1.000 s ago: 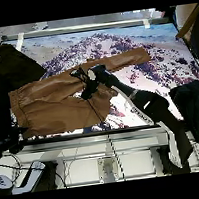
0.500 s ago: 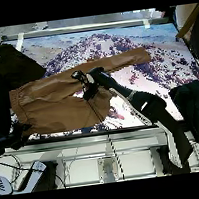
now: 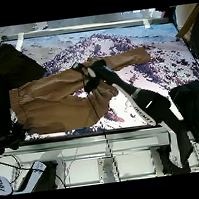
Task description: Fold the clothes and pants, and hang the long-sleeved shirts on hangers.
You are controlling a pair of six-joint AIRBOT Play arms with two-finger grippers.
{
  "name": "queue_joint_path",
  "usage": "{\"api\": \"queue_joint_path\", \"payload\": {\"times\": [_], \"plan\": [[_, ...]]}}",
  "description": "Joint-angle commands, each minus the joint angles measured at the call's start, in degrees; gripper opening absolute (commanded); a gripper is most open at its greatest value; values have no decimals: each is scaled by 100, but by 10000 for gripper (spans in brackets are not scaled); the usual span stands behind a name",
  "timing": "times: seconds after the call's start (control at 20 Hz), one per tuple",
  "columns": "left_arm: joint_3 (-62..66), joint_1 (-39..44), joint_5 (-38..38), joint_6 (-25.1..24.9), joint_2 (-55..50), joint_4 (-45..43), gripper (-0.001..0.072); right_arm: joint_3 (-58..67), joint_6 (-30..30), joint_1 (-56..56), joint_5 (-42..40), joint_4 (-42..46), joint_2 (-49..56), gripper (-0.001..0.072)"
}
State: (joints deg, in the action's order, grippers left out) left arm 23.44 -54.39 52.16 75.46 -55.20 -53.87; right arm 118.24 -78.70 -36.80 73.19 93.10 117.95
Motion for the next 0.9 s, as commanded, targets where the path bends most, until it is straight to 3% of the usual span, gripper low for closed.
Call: {"api": "queue_joint_path", "payload": {"times": [0.0,0.4,0.55,0.65,0.75,0.8,0.85], "plan": [[68,0,-284,-4,4,-7,24,70,-33,415,839,992,-619,13],[179,0,-468,-4,15,-9,24,-527,-470,2684,2544,1272,-2636,13],[179,0,-468,-4,15,-9,24,-1080,-599,3279,3088,885,-3298,13],[179,0,-466,-4,15,-9,24,-1731,-638,3407,3204,367,-3713,13],[179,0,-466,-4,15,-9,24,-2457,-632,3407,2544,-33,-3998,18],[179,0,-463,-4,15,-9,24,-2682,-632,3407,1915,-262,-4013,88],[179,0,-446,-4,15,-9,24,-2798,-629,3405,1143,-601,-3945,265]]}}
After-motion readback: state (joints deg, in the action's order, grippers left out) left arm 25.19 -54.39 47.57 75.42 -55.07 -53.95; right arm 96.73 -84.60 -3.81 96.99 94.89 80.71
